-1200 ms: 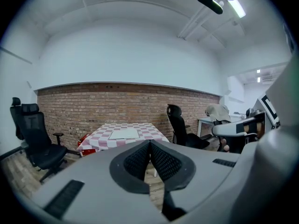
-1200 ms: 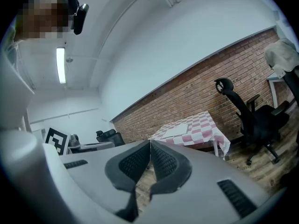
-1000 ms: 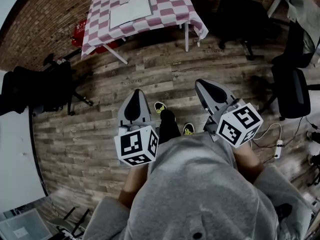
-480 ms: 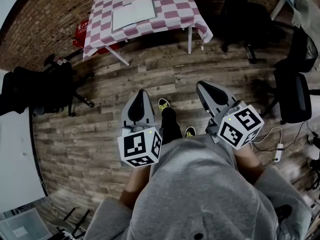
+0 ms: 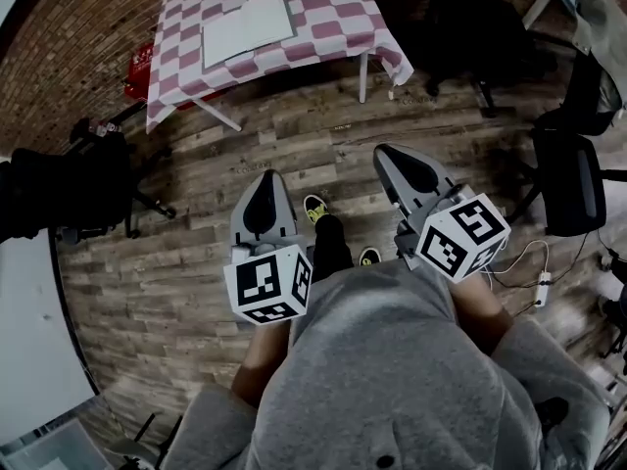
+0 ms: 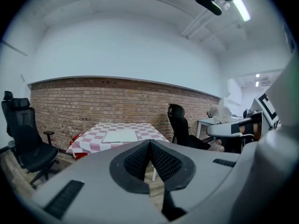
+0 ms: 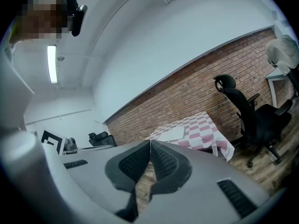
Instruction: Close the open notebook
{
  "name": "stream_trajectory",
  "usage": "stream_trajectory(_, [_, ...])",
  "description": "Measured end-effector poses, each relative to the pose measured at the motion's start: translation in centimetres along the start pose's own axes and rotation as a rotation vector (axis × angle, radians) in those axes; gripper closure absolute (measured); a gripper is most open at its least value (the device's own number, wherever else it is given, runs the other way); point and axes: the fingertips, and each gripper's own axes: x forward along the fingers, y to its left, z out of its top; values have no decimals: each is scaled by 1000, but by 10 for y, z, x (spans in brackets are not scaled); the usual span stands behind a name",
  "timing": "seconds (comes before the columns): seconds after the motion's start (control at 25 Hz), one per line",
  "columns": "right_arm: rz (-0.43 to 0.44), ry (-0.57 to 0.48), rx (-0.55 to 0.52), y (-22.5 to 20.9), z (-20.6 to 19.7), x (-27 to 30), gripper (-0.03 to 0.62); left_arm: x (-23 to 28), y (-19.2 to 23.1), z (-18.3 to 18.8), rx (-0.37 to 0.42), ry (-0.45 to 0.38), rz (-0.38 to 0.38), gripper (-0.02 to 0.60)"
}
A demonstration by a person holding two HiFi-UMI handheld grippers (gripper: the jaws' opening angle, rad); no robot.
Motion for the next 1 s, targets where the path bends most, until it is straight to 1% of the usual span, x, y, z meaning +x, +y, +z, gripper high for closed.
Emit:
stream_trajectory(0.24, [-15, 16, 24, -21, 10, 48, 568, 42, 25, 7, -11, 22, 4, 571])
stream_trajectory(0.6, [-25, 40, 39, -35, 24, 106, 568, 88, 65, 28, -17, 31, 14, 571])
stream_trajectory(0.84, [-34, 63, 35, -34, 25, 133, 568, 106, 89, 32, -24, 43, 2, 571])
stream_trajectory(1.0, [-41, 80, 12, -29, 29, 156, 568, 120, 111, 38, -36, 36, -7, 571])
